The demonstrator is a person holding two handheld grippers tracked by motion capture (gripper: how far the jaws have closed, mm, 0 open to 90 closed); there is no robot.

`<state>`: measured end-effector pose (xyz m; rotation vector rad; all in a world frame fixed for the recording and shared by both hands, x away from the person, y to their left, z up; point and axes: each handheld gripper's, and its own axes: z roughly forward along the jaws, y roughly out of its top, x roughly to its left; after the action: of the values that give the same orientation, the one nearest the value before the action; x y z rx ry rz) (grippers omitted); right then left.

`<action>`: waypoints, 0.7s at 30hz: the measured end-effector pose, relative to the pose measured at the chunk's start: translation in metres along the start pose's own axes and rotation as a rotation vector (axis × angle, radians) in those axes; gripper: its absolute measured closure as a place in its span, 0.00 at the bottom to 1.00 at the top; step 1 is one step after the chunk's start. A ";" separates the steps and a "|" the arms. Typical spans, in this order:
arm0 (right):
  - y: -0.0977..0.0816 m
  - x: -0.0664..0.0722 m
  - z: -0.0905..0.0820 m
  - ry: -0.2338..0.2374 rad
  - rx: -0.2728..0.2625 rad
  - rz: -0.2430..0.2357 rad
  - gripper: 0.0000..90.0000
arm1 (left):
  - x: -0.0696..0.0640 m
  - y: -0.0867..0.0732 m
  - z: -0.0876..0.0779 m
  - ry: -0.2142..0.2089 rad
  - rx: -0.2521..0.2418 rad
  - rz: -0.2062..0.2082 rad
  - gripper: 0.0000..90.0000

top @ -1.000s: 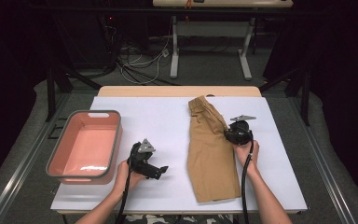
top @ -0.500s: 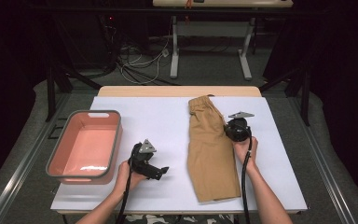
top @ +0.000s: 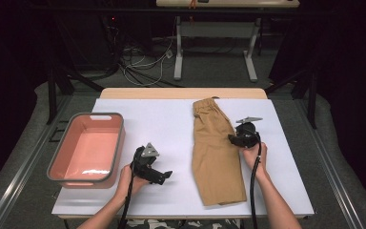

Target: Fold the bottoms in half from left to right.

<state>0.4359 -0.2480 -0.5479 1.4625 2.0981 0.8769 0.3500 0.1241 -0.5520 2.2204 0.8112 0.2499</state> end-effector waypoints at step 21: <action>-0.047 0.027 -0.048 0.108 0.103 -0.060 0.84 | -0.007 0.002 0.003 -0.011 0.008 0.018 0.00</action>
<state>0.3632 -0.2457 -0.5472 1.4237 2.2848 0.8535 0.3463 0.1170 -0.5524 2.2360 0.7876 0.2431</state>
